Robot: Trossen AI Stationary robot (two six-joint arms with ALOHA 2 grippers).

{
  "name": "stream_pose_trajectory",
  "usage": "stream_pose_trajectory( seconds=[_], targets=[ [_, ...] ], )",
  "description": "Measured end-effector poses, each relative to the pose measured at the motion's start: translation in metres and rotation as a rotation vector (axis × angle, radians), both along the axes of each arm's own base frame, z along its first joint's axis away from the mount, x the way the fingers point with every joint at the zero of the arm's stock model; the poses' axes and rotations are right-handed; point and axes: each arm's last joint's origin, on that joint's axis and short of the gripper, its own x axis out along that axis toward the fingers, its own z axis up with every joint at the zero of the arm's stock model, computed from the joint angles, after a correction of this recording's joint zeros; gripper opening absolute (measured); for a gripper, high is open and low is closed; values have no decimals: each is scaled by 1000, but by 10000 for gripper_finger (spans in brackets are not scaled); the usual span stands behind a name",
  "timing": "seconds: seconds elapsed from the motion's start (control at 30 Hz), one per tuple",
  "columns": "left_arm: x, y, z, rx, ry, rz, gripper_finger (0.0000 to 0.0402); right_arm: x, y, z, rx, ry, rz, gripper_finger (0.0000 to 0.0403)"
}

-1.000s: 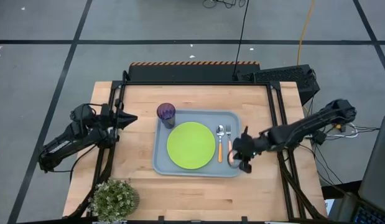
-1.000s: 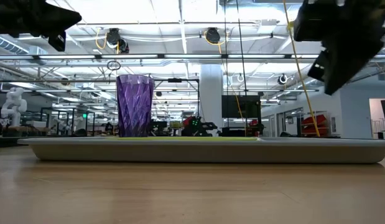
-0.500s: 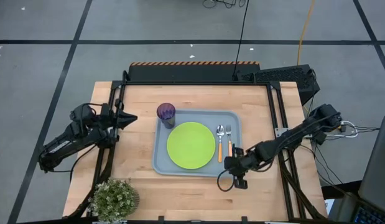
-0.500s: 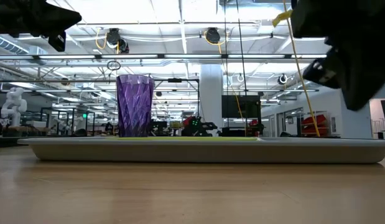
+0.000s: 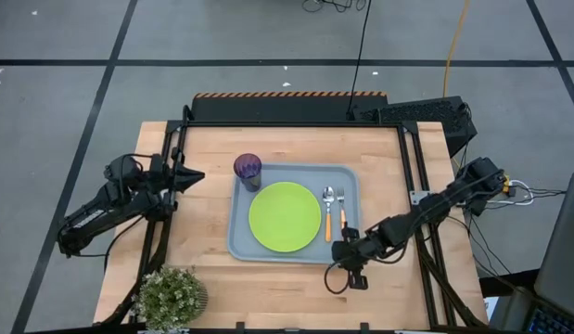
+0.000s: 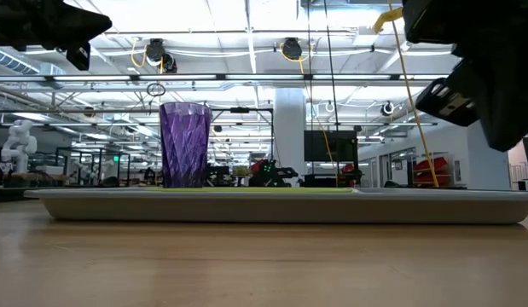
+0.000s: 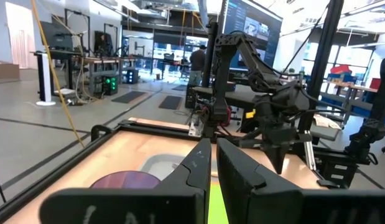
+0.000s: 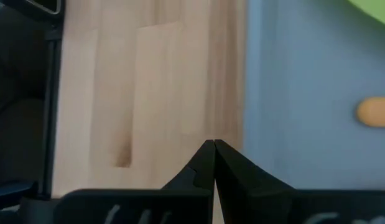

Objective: Pick and place plate/cup/fork/spoon on tray
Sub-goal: Adjust the orange spoon and gray serving tray

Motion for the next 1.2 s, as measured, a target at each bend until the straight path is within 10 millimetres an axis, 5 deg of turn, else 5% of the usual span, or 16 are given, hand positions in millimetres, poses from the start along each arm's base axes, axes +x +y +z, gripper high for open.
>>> stream_pose_trajectory(
  seconds=[1.2],
  targets=[
    [0, 0, 0, -7, 0, -2, 31, -7, 7, -22, -94, 50, -25, 0]
  ],
)
